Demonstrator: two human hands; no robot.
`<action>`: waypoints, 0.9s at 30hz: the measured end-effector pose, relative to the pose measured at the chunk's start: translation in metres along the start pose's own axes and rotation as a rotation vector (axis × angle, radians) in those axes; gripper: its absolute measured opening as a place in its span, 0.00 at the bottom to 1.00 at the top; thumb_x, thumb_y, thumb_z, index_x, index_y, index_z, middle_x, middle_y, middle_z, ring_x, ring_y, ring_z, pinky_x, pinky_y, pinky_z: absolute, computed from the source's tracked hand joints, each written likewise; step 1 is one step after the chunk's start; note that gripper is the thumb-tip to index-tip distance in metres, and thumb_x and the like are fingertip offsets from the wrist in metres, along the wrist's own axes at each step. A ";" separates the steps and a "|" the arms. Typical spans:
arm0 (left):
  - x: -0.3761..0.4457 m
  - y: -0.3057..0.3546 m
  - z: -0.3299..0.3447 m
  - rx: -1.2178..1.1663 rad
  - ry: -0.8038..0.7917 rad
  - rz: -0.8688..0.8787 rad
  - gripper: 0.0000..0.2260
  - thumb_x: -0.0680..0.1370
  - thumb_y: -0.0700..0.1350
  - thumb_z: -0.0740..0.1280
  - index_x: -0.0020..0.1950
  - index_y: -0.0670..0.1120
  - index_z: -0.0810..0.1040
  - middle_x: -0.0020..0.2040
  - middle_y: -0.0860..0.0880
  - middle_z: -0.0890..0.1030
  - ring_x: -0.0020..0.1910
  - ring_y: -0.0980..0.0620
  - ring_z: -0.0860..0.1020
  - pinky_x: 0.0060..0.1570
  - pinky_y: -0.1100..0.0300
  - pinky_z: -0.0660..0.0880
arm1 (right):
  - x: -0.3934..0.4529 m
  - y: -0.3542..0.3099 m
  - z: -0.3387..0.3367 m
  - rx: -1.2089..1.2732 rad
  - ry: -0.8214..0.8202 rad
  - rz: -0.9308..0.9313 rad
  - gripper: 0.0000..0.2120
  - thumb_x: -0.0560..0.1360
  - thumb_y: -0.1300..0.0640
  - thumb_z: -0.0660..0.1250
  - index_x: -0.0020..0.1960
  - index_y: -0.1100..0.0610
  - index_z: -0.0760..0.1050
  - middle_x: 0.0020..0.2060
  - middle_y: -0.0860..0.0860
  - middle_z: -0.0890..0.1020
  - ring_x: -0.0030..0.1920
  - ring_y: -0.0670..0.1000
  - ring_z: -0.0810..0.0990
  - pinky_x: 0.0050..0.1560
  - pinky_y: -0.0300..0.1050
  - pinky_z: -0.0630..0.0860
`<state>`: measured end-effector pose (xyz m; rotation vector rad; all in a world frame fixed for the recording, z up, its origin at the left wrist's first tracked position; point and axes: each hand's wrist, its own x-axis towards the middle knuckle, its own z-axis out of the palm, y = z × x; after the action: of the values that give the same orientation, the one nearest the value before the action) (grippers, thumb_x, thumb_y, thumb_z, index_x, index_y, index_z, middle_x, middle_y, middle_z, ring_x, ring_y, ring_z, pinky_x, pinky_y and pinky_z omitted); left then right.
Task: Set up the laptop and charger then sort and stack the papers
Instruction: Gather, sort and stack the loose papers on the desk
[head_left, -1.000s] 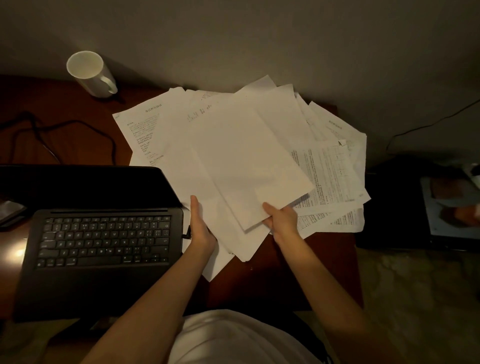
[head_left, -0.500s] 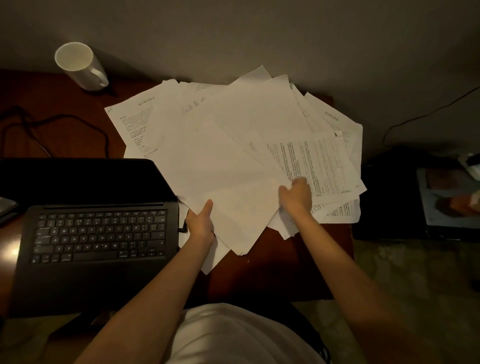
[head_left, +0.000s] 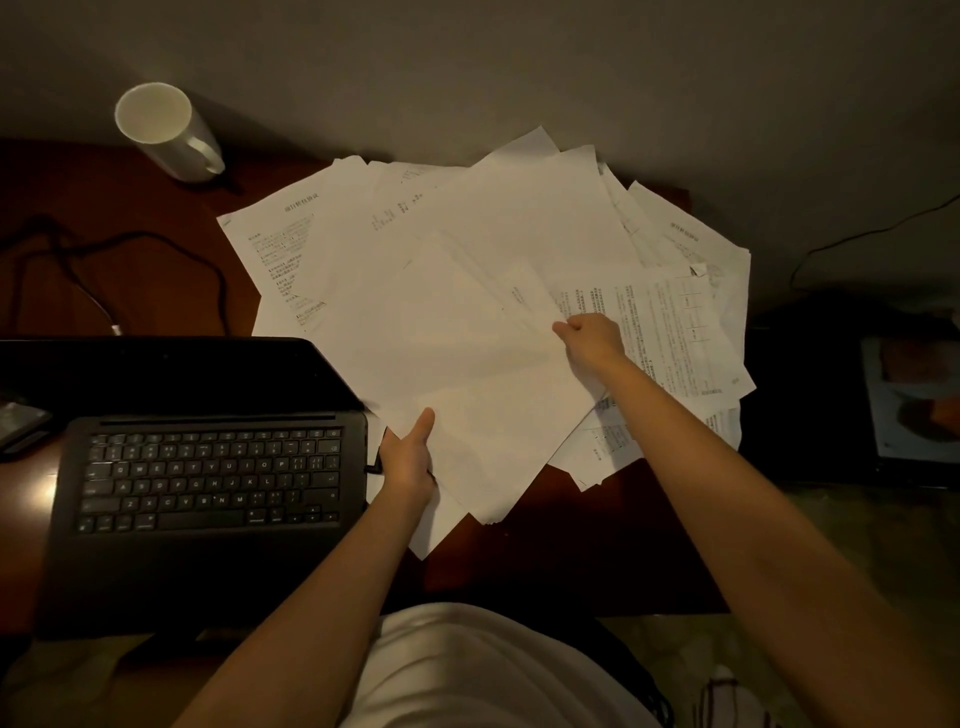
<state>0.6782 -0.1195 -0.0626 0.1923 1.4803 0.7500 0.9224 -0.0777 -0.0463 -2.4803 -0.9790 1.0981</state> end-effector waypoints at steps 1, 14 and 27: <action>0.000 0.000 0.000 0.004 0.003 0.002 0.19 0.79 0.37 0.65 0.70 0.43 0.70 0.61 0.46 0.76 0.57 0.48 0.75 0.56 0.53 0.73 | -0.001 -0.002 -0.002 -0.003 0.019 -0.023 0.22 0.79 0.55 0.61 0.28 0.54 0.60 0.27 0.49 0.66 0.29 0.48 0.65 0.32 0.43 0.59; -0.008 -0.004 -0.009 0.160 0.025 0.056 0.21 0.78 0.37 0.66 0.70 0.38 0.68 0.61 0.46 0.74 0.65 0.48 0.71 0.60 0.61 0.65 | -0.045 -0.052 -0.105 0.191 0.609 -0.321 0.13 0.81 0.56 0.59 0.40 0.59 0.74 0.33 0.50 0.75 0.33 0.44 0.71 0.34 0.37 0.66; -0.023 0.002 -0.008 -0.200 -0.148 -0.181 0.27 0.79 0.61 0.58 0.77 0.54 0.58 0.72 0.48 0.69 0.67 0.44 0.70 0.67 0.45 0.66 | -0.106 -0.011 -0.082 1.361 0.892 0.010 0.08 0.80 0.61 0.60 0.49 0.61 0.77 0.45 0.55 0.80 0.48 0.52 0.81 0.48 0.41 0.79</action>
<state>0.6721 -0.1329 -0.0434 -0.0376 1.2553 0.7158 0.9253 -0.1376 0.0734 -1.4474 0.1168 0.2739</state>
